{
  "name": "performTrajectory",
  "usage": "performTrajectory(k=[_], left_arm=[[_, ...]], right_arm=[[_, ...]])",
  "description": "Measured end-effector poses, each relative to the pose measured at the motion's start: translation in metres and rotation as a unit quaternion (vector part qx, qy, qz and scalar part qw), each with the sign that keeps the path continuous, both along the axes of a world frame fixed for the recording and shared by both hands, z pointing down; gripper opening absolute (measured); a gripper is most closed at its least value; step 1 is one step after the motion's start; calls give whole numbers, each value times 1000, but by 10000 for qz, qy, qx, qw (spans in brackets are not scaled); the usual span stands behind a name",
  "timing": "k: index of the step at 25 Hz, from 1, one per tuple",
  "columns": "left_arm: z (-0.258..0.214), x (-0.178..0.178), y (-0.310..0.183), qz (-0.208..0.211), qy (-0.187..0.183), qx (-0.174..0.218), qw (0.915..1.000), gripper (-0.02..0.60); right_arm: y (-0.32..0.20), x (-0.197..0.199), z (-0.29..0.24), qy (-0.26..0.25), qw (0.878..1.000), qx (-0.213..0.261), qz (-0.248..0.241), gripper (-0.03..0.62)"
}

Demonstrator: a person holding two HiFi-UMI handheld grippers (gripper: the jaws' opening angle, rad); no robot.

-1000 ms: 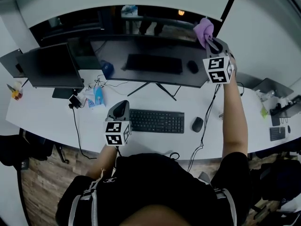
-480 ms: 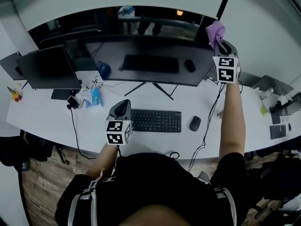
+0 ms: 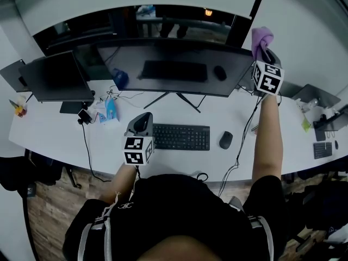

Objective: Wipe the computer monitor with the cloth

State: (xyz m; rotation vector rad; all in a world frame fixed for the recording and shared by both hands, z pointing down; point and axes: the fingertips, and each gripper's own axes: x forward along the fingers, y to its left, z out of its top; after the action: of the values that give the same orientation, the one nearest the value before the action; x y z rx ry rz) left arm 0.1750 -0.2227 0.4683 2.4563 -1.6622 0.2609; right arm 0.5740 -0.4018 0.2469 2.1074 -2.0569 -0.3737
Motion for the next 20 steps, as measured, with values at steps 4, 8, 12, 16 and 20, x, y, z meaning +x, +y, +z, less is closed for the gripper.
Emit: performTrajectory(k=[4,8,12,16,20], left_arm=[[-2,2,3,48,-9,25,10000,14],[0,-3,7,23,-20,-7,10000,14],[2,-4,11,53,-49,-48,10000,14],[6,-4,15,95,-88,-95,9999,14],[8,-8,17,88,-125,-134,9998,12]], right_arm=[[6,18,2,-956,9954,81,14,55],[9,32,21,-1630,9864,-222,8,55],[8,33,55,-2452,9668,-574,-428,55],[8,30,92,-2670,9584,-868,-515,55],[8,28,119,-2704,9552,-1103,-485,55]])
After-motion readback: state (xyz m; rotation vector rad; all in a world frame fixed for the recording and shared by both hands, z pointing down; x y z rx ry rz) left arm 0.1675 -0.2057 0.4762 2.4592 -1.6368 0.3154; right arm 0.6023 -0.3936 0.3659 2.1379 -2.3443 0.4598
